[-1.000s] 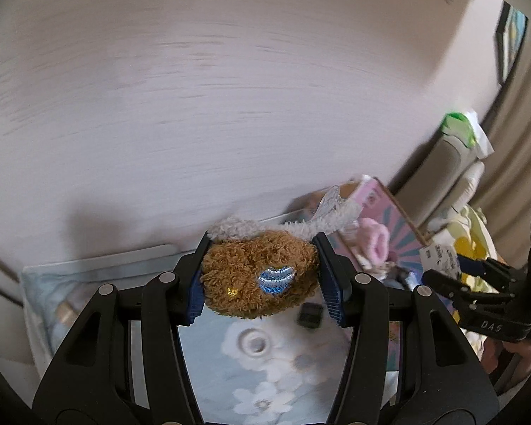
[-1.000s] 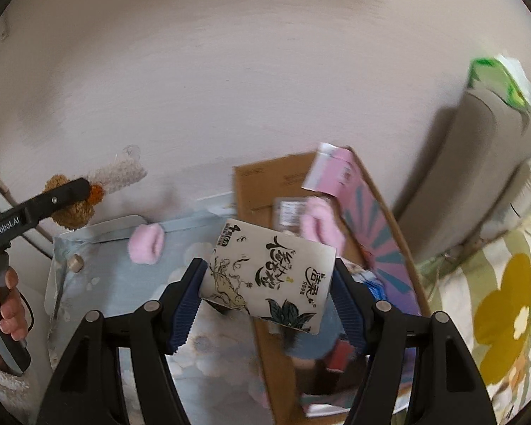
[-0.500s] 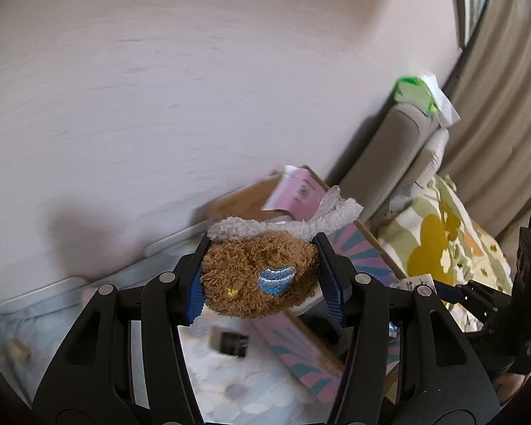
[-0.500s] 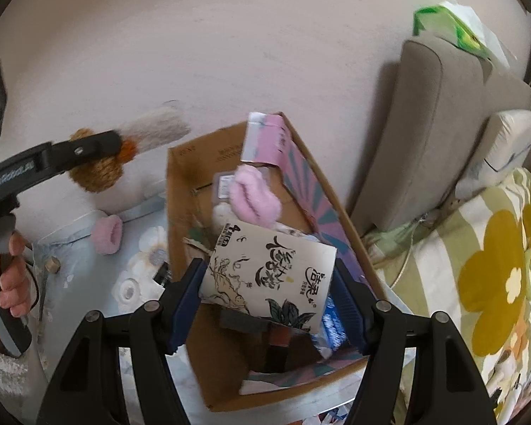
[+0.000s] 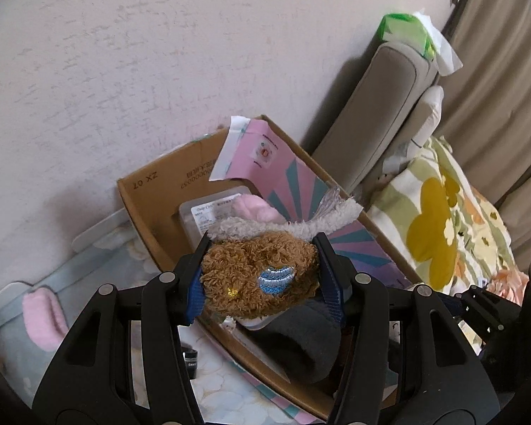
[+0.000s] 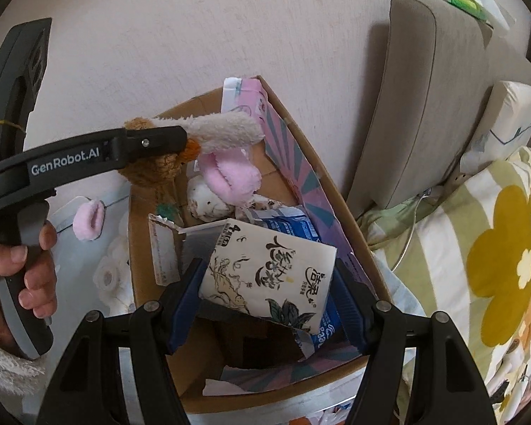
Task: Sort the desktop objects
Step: 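Carry the tissue pack and plush toy into the cardboard box and release both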
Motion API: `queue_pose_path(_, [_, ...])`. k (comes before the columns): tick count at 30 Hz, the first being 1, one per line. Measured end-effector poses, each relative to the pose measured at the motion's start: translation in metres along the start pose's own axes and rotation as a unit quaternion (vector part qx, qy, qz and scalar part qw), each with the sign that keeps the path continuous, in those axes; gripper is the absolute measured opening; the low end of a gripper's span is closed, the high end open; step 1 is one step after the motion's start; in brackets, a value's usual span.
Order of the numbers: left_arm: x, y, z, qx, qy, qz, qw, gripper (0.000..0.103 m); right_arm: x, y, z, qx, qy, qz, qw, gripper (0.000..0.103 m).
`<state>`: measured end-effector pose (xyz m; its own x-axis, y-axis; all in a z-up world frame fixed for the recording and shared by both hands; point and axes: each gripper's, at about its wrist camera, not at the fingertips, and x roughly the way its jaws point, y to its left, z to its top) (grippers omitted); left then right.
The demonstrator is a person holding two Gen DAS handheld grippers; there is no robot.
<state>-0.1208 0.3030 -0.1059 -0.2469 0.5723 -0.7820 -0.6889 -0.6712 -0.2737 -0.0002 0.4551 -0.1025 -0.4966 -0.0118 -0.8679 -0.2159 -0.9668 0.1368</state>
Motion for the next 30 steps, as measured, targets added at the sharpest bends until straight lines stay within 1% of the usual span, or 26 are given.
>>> queue_pose_path(4, [0.002, 0.000, 0.000, 0.005, 0.002, 0.002, 1.0000, 0.051, 0.003, 0.002, 0.003, 0.008, 0.008, 0.005, 1.000, 0.066])
queue_pose_path(5, [0.002, 0.001, 0.000, 0.002, 0.004, 0.002, 1.0000, 0.055, 0.005, 0.002, 0.004, 0.013, 0.013, 0.008, 1.000, 0.067])
queue_pose_path(7, [0.003, 0.004, -0.001, -0.010, 0.011, -0.005, 0.9999, 0.071, 0.006, 0.003, 0.004, 0.022, 0.017, 0.006, 1.000, 0.074])
queue_pose_path(8, [0.002, 0.005, -0.001, -0.017, 0.011, -0.003, 0.9998, 0.091, 0.004, 0.004, 0.004, 0.023, 0.010, 0.003, 1.000, 0.079])
queue_pose_path(9, [0.000, 0.007, 0.000, -0.024, 0.011, 0.006, 0.9996, 0.102, 0.001, 0.004, 0.004, 0.021, 0.001, 0.000, 1.000, 0.079])
queue_pose_path(13, [-0.014, 0.015, 0.001, -0.032, 0.002, 0.013, 0.9994, 0.102, -0.009, 0.009, 0.005, 0.007, -0.015, -0.015, 1.000, 0.079])
queue_pose_path(20, [-0.047, 0.021, -0.009, -0.017, -0.008, 0.036, 0.9992, 0.102, -0.028, 0.025, 0.010, -0.011, -0.039, -0.016, 0.999, 0.079])
queue_pose_path(25, [-0.077, 0.028, -0.020, -0.021, -0.037, 0.049, 0.9979, 0.102, -0.040, 0.044, 0.012, -0.038, -0.049, -0.017, 0.998, 0.079])
queue_pose_path(28, [-0.093, 0.034, -0.027, -0.026, -0.048, 0.045, 0.9975, 0.102, -0.043, 0.054, 0.012, -0.043, -0.036, 0.001, 0.998, 0.079])
queue_pose_path(30, [-0.102, 0.039, -0.031, -0.025, -0.053, 0.049, 0.9971, 0.102, -0.047, 0.060, 0.013, -0.045, -0.044, 0.012, 0.998, 0.079])
